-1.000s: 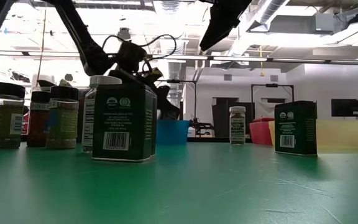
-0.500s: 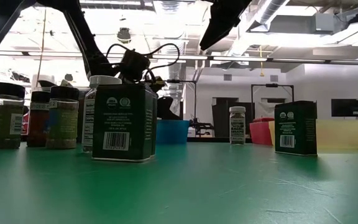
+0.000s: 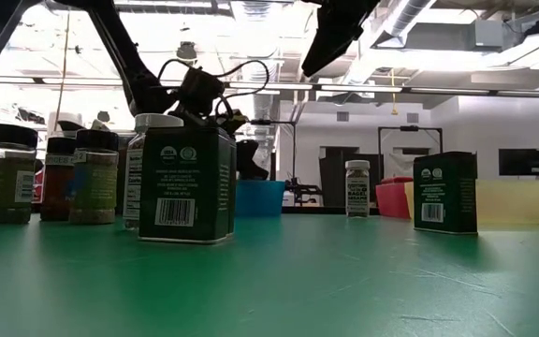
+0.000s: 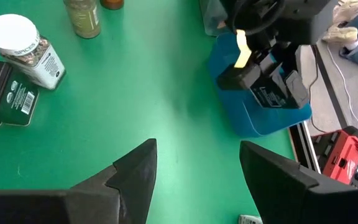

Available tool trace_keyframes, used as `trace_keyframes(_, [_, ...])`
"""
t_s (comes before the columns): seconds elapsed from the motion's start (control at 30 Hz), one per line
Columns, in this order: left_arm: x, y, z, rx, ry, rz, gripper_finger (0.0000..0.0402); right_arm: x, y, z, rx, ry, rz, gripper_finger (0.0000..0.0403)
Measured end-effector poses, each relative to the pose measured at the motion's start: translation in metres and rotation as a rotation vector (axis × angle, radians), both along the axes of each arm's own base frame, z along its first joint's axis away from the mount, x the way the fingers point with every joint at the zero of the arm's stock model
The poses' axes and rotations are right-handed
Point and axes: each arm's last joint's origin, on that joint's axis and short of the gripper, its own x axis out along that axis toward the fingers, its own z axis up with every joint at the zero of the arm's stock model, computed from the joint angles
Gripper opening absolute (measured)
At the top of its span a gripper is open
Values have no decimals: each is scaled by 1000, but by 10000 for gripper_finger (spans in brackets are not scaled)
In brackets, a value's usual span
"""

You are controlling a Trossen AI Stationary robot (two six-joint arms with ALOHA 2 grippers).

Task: Sort spices by type
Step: Put the black seasoning from the middle into the blue bin

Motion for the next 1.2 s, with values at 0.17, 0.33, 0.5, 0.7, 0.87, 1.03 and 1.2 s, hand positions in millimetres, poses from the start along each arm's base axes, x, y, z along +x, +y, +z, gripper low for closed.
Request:
trace_keyframes(0.17, [-2,-1,5,-7,6,-6,159,0,0,0,5,-1,-6,260])
trace_keyframes(0.33, [-3,-2,3,-28,20,-7,159,0,0,0,6,-1,-6,260])
trace_keyframes(0.5, [-3,-2,2,-45,21,-6,161,0,0,0,5,-1,-6,260])
trace_keyframes(0.7, [-4,-2,0,-64,37,5,217,0,0,0,1,1,0,260])
trace_keyframes(0.87, [-5,-1,0,-72,28,16,259,0,0,0,3,1,3,260])
trace_keyframes(1.03, [-8,-3,20,-6,10,2,262,0,0,0,2,8,5,260])
trace_keyframes(1.2, [-15,-15,58,97,-12,-36,260,-2,0,-2,6,29,4,260])
